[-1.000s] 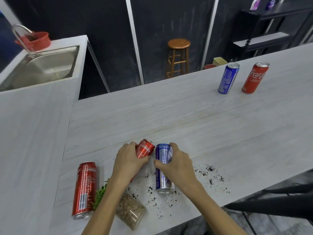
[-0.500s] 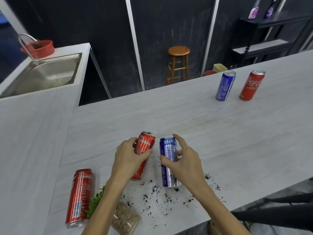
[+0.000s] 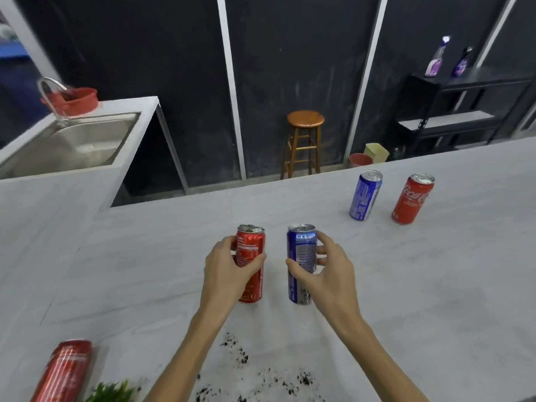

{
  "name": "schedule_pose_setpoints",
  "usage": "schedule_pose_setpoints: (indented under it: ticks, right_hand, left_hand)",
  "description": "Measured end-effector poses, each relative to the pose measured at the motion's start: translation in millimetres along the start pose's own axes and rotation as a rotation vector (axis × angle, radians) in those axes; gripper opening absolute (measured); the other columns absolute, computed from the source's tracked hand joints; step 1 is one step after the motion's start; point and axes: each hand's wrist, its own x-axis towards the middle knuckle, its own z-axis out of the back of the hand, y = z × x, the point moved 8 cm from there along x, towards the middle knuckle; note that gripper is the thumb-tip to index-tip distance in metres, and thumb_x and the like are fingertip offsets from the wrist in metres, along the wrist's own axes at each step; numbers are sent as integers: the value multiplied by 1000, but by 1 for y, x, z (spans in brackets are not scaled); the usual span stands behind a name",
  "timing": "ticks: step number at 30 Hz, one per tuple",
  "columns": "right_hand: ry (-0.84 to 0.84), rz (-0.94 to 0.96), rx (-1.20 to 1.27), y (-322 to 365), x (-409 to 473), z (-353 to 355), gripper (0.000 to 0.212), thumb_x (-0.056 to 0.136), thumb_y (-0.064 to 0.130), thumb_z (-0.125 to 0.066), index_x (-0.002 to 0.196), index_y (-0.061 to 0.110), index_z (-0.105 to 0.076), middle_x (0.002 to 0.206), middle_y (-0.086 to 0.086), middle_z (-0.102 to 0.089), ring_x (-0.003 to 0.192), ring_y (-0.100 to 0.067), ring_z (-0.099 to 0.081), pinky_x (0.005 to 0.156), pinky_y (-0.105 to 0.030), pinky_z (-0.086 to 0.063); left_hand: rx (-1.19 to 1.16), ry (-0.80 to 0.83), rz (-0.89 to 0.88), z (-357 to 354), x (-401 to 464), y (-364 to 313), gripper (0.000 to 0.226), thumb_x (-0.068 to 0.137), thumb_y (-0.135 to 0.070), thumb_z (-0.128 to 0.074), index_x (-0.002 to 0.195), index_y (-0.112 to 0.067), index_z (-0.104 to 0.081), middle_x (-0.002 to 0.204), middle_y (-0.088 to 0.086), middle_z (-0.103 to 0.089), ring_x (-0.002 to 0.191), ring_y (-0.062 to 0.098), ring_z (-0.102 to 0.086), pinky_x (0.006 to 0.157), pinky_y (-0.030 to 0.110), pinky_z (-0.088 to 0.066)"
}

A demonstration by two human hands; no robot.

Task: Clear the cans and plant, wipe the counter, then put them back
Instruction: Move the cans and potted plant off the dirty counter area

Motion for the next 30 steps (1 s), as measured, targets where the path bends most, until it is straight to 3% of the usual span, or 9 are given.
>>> schedule_pose_setpoints:
  ticks: [5, 10, 16, 19, 21, 25, 30]
  right_hand:
    - [32, 18, -31, -26, 67, 19, 76, 84, 31, -88, 149, 23, -50, 133, 3, -60, 106, -8, -60, 87, -23, -51]
    - [48, 53, 0, -47, 128, 31, 71, 82, 23, -89, 143, 20, -54, 130, 3, -64, 113, -15, -64, 97, -34, -57]
    - [80, 73, 4, -60, 181, 25, 73, 84, 21, -88, 146, 19, -50, 137, 2, -63, 119, -13, -62, 97, -27, -55]
    - [103, 80, -4, -65, 196, 20, 73, 84, 20, -88, 147, 18, -50, 137, 1, -64, 121, -15, -63, 99, -31, -57]
    - [105, 70, 13, -70, 202, 19, 73, 85, 18, -87, 147, 17, -50, 137, 1, -65, 121, -16, -64, 96, -27, -56]
    - [95, 56, 31, -76, 211, 19, 73, 85, 17, -87, 147, 17, -50, 136, 2, -65, 118, -13, -65, 83, -5, -45]
    - [98, 40, 32, -81, 218, 15, 74, 86, 16, -86, 148, 18, -48, 139, 2, -63, 123, -14, -63, 92, -14, -48]
  left_hand:
    - [-59, -68, 29, -42, 36, -28, 66, 78, -40, -87, 134, -21, -57, 129, -2, -66, 111, 15, -66, 97, 41, -57]
    - [-90, -135, 38, -82, 70, -49, 68, 78, -34, -89, 135, -19, -55, 134, 0, -65, 117, 17, -65, 99, 42, -58]
    - [-118, -192, 29, -110, 105, -67, 66, 78, -30, -89, 133, -19, -53, 135, 0, -64, 118, 16, -64, 99, 37, -57]
    - [-115, -212, 39, -117, 116, -68, 68, 78, -28, -89, 135, -17, -53, 137, 1, -63, 121, 18, -63, 101, 40, -56]
    - [-114, -216, 43, -121, 121, -68, 69, 78, -28, -89, 135, -17, -52, 137, 1, -63, 121, 18, -63, 101, 40, -56]
    - [-107, -220, 35, -127, 127, -67, 69, 79, -29, -89, 135, -17, -51, 136, 0, -62, 121, 17, -62, 101, 40, -56]
    - [-113, -237, 27, -131, 132, -65, 67, 80, -30, -88, 133, -21, -49, 134, -3, -59, 120, 15, -60, 99, 34, -55]
